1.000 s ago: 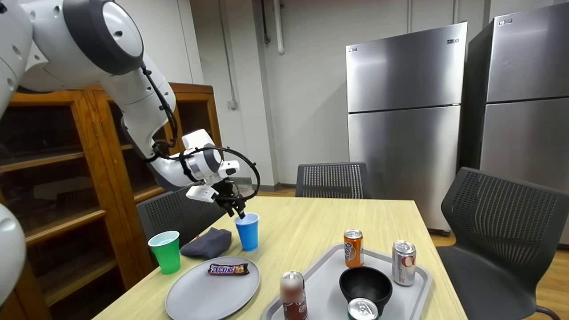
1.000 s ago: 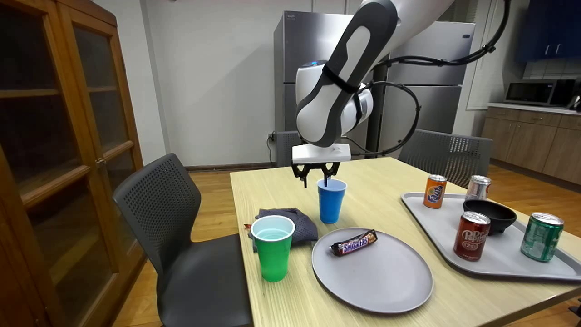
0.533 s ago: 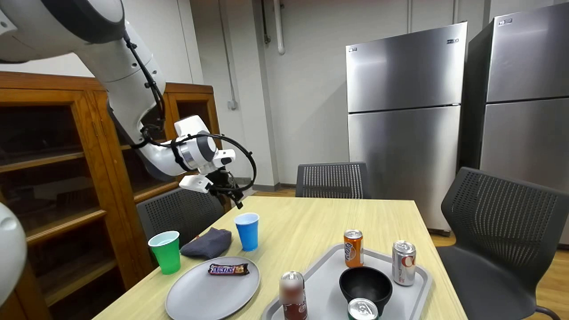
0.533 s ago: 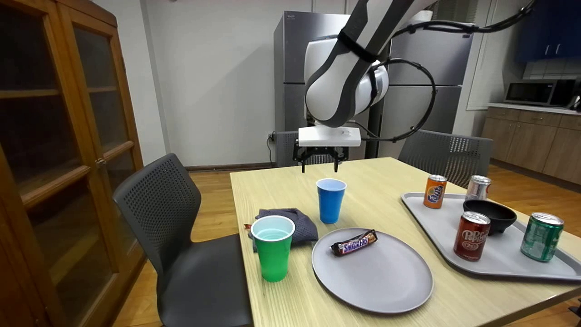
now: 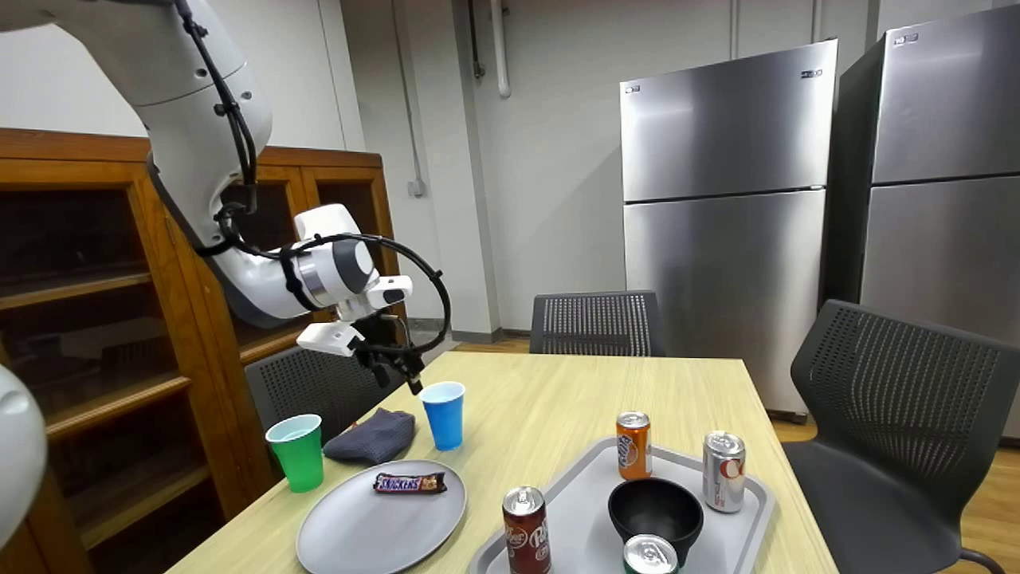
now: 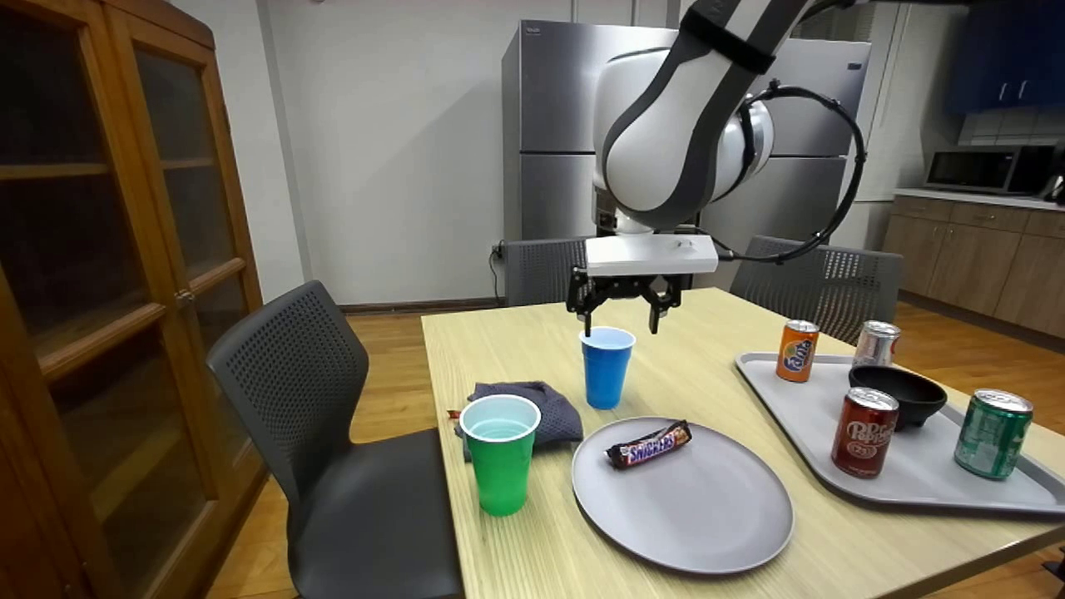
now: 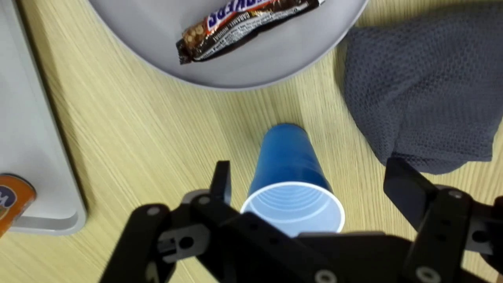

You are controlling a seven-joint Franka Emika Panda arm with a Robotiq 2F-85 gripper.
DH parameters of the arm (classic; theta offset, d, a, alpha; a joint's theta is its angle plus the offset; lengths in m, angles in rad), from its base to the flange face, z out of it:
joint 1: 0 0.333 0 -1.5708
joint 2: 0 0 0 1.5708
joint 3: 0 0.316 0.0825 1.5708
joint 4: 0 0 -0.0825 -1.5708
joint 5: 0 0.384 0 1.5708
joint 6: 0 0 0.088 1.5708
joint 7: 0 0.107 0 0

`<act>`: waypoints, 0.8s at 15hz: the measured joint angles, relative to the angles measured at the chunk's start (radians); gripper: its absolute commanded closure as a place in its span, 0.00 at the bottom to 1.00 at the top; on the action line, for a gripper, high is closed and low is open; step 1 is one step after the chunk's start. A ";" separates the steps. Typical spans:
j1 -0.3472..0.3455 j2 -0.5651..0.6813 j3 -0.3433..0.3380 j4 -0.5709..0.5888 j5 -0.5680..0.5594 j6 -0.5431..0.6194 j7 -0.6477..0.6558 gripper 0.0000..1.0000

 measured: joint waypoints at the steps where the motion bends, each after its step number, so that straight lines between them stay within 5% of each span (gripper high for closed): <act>1: -0.004 -0.018 0.005 -0.028 0.000 0.000 -0.004 0.00; 12: -0.065 -0.104 0.070 -0.212 0.032 -0.001 -0.016 0.00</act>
